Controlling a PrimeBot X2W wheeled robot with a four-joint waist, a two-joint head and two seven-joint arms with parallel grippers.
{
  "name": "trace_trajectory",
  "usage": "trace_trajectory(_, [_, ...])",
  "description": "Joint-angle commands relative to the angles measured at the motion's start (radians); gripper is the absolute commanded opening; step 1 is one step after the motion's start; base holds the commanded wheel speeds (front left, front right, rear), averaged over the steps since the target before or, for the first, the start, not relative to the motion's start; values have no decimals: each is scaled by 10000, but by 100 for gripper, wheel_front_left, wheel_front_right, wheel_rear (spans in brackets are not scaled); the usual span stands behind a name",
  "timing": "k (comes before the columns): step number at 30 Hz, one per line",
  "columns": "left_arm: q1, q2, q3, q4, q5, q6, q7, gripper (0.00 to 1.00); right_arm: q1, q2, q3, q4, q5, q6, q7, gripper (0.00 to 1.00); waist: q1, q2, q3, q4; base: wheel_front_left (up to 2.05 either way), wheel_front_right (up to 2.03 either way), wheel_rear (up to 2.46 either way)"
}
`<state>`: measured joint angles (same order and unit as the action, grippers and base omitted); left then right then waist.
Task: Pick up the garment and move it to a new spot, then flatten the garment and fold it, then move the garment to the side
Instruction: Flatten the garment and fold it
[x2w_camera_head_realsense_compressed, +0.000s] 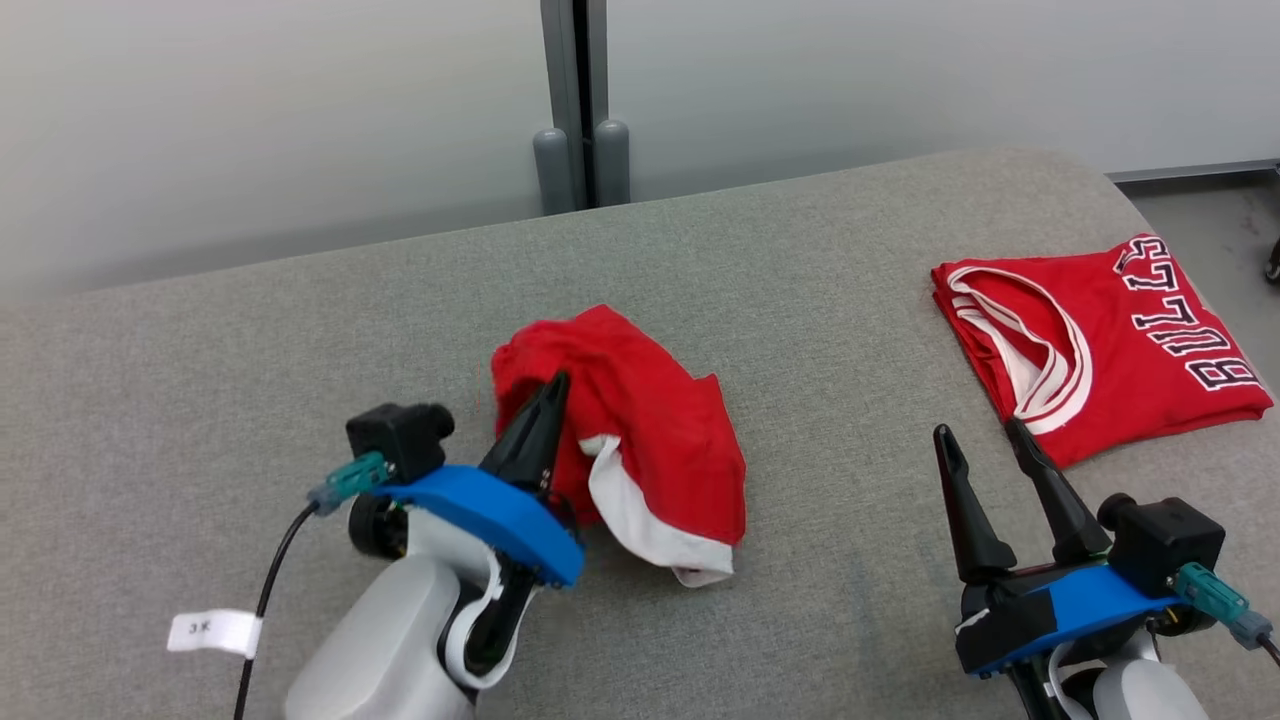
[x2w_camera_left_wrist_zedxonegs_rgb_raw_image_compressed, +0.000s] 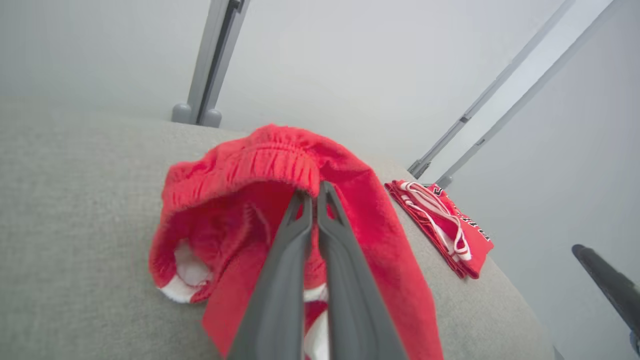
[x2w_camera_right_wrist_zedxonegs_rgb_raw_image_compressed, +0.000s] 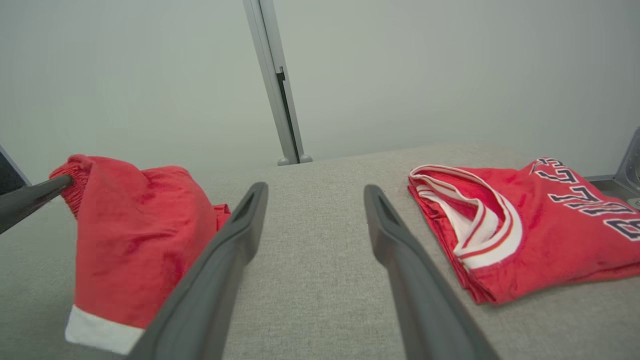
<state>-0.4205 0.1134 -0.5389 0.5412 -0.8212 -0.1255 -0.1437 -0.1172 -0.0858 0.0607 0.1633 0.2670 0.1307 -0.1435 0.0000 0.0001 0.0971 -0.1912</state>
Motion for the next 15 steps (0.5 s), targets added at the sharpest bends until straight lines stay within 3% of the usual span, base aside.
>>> trace_trajectory(1, [-425,-44,-213,-261,-46,-73,-119,0,-67,-40,-8,-18,54,1,-32,100,0,-1,-35,36,0,0,0])
trace_trajectory(10, [-3125,-405,-1943,-1149,-109,-74,-253,0,-101,-126,128,-63,73,1,42,100,0,-1,-221,16,0,0,0])
trace_trajectory(15, [-4133,-555,-2197,-1595,-674,-74,-695,0,-152,-158,205,-145,84,1,40,100,0,-1,-210,-133,0,0,0])
